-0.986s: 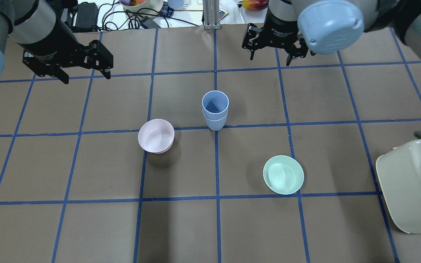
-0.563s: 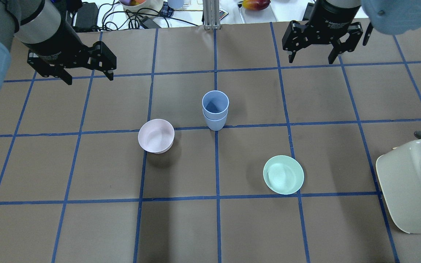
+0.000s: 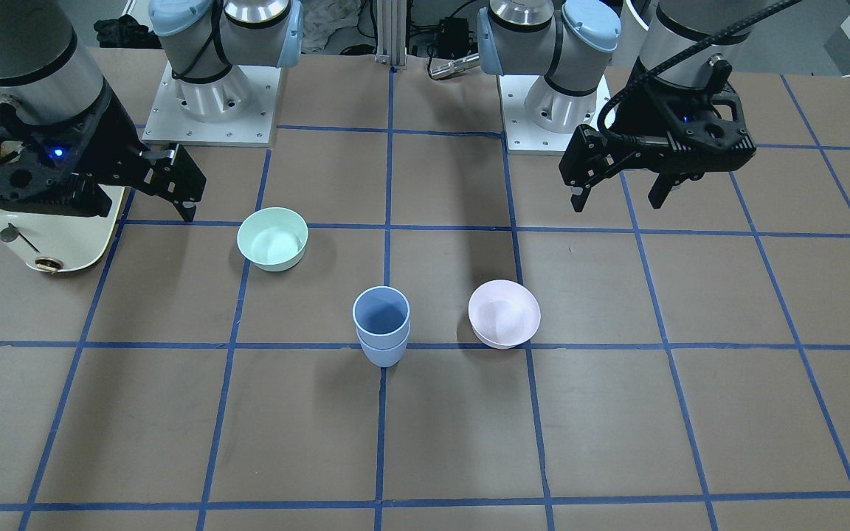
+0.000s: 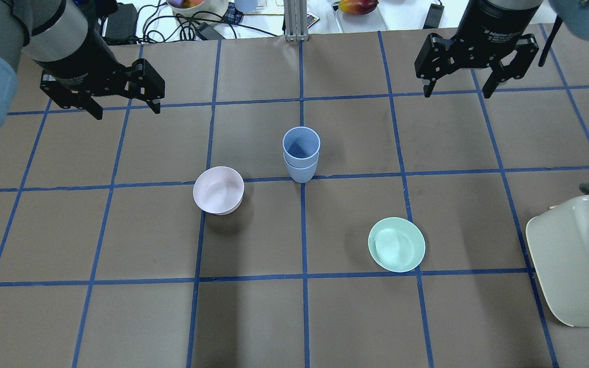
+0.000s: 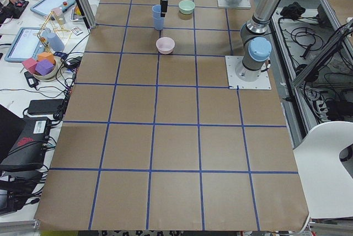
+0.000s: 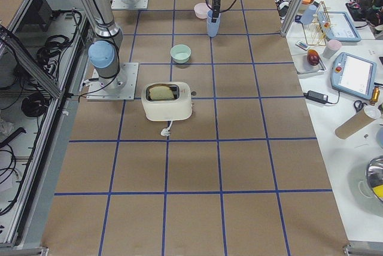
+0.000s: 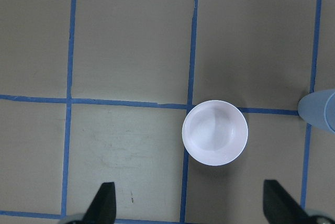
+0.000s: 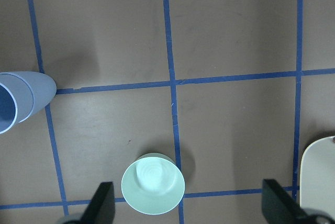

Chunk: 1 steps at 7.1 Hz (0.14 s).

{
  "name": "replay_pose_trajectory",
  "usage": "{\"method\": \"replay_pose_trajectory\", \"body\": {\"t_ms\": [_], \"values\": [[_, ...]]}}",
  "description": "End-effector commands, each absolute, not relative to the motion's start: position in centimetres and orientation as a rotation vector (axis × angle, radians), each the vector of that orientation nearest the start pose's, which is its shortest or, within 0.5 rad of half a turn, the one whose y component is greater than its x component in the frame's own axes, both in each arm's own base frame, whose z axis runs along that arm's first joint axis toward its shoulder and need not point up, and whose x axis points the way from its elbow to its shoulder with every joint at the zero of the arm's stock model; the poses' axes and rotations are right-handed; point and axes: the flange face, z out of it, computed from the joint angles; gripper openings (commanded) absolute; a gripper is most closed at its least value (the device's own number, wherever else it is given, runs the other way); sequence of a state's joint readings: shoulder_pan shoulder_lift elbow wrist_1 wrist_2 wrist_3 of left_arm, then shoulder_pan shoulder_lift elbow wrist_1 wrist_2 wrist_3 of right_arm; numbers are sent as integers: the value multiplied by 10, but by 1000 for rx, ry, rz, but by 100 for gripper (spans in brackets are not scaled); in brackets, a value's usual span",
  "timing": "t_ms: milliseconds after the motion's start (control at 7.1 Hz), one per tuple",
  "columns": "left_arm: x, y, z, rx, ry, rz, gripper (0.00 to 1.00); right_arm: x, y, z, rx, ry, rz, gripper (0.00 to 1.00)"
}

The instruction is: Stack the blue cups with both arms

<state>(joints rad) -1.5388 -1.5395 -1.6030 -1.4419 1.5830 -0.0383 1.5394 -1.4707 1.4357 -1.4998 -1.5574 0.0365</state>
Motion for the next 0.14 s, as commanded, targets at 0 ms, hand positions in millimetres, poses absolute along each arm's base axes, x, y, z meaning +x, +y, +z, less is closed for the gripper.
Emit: {"method": "replay_pose_trajectory", "body": {"t_ms": [0], "values": [[-116, -494, 501, -111, 3123, -202, 100, 117, -536, 495, 106, 3124, 58, 100]]}}
